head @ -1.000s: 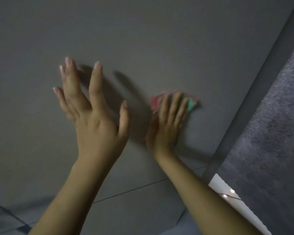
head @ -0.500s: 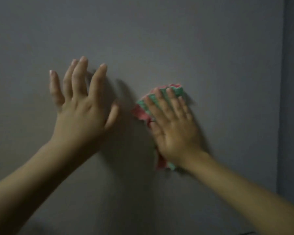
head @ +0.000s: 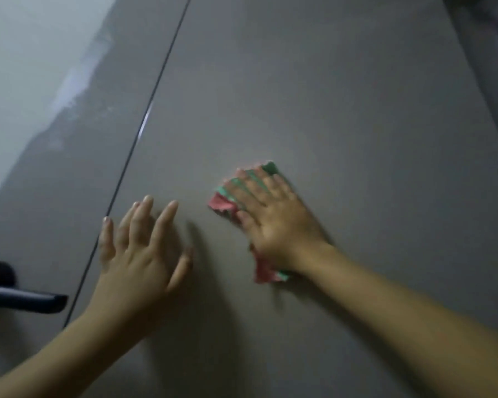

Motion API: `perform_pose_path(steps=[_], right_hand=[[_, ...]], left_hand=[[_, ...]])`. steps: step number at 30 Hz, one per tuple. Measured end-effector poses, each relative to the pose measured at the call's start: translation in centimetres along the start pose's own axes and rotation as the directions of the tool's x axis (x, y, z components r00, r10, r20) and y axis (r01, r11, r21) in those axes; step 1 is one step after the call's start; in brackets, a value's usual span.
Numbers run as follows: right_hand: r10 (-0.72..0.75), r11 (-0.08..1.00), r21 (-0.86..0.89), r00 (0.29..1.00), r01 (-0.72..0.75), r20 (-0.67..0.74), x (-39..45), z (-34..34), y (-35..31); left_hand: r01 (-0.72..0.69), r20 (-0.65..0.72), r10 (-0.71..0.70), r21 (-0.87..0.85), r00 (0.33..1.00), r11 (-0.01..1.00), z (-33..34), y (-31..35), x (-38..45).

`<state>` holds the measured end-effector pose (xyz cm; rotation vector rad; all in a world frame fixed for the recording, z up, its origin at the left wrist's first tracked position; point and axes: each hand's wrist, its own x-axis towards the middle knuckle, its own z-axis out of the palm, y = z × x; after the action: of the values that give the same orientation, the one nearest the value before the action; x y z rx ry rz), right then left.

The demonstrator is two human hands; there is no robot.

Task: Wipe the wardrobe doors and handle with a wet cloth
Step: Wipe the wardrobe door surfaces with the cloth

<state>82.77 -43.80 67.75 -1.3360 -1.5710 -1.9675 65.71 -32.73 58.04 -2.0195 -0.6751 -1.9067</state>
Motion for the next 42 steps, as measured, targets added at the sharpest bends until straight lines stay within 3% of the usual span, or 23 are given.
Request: perform_pose_path(steps=[2,4,5,6,7,9,12,14,17,19,20,22,24,25,28,30,32,34,37,40,42], right_hand=[[0.144,0.989,-0.046,0.99,-0.143,0.01,1.3,-0.6,2.8],[0.482,0.874,-0.05,0.875,-0.484,-0.049,5.0,-0.5,3.5],[0.575,0.816,-0.052,0.817,-0.576,-0.039,7.1,0.0,1.9],[0.577,0.816,-0.026,0.816,-0.577,-0.03,8.4,0.5,-0.6],[0.493,0.87,0.004,0.87,-0.494,-0.02,8.8,1.2,-3.5],[0.145,0.987,0.069,0.989,-0.147,0.035,6.7,2.1,-8.7],[-0.218,0.976,0.05,0.971,0.214,0.101,2.0,1.5,-9.6],[-0.217,0.976,0.032,0.969,0.215,0.12,3.0,1.3,-8.0],[0.11,0.994,-0.005,0.987,-0.11,0.113,8.7,1.7,-8.5],[0.217,0.976,-0.02,0.971,-0.216,0.104,10.8,2.3,-11.5],[0.153,0.988,-0.002,0.98,-0.154,0.124,10.8,2.5,-13.1],[-0.143,0.99,0.014,0.977,0.143,0.157,8.0,2.9,-15.2],[-0.359,0.933,0.043,0.917,0.357,0.174,4.2,2.4,-14.3],[-0.4,0.916,0.039,0.898,0.4,0.185,3.0,2.0,-13.0],[-0.314,0.948,-0.012,0.938,0.319,0.147,3.9,1.9,-10.4],[-0.056,0.998,-0.011,0.993,0.058,0.108,6.7,2.1,-12.3],[0.109,0.994,0.005,0.986,-0.11,0.129,7.7,2.9,-15.6],[-0.057,0.998,0.032,0.985,0.053,0.162,4.9,2.8,-18.3],[-0.345,0.937,0.121,0.919,0.327,0.192,-2.0,1.8,-17.9],[-0.392,0.919,0.108,0.904,0.378,0.17,-3.6,1.9,-16.1],[-0.297,0.954,0.086,0.942,0.287,0.159,-1.7,2.5,-17.3]], left_hand=[[0.036,0.019,-0.037,0.023,0.999,0.999,-1.6,-1.1,0.3],[0.059,0.063,-0.059,0.008,0.996,0.998,-3.3,-1.4,-0.1],[0.046,0.084,-0.046,-0.003,0.995,0.999,-4.2,-1.2,-0.3],[0.029,0.108,-0.027,-0.019,0.994,0.999,-4.8,-0.8,-0.5],[0.019,0.109,-0.015,-0.028,0.994,0.999,-5.5,-0.8,-0.6],[0.016,0.043,-0.015,-0.016,0.999,1.0,-6.9,-1.6,-0.4],[0.095,-0.003,-0.095,0.075,0.996,0.993,-8.6,-4.9,0.1],[0.173,0.017,-0.175,0.098,0.984,0.98,-9.2,-7.7,-0.1],[0.225,0.021,-0.226,0.022,0.974,0.974,-9.3,-10.6,-1.4],[0.205,0.017,-0.205,-0.038,0.979,0.978,-9.1,-10.7,-1.8],[0.204,0.011,-0.204,-0.059,0.979,0.977,-9.1,-10.6,-1.8],[0.213,-0.021,-0.217,-0.112,0.976,0.971,-9.1,-10.6,-1.6],[0.209,-0.05,-0.215,-0.117,0.975,0.971,-9.1,-10.7,-1.4],[0.197,-0.056,-0.202,-0.082,0.978,0.977,-8.9,-10.9,-1.5],[0.187,-0.06,-0.185,0.024,0.981,0.982,-8.4,-11.0,-1.9],[0.172,-0.063,-0.169,0.051,0.984,0.984,-8.2,-10.9,-2.0],[0.158,-0.075,-0.153,0.06,0.985,0.986,-8.2,-10.8,-2.0],[0.152,-0.093,-0.147,0.058,0.985,0.987,-8.3,-10.8,-2.1],[0.139,-0.098,-0.136,0.032,0.986,0.99,-8.3,-10.8,-2.3],[0.144,-0.115,-0.14,0.034,0.984,0.989,-8.0,-10.6,-2.2],[0.136,-0.119,-0.13,0.041,0.984,0.99,-7.8,-10.8,-2.2]])
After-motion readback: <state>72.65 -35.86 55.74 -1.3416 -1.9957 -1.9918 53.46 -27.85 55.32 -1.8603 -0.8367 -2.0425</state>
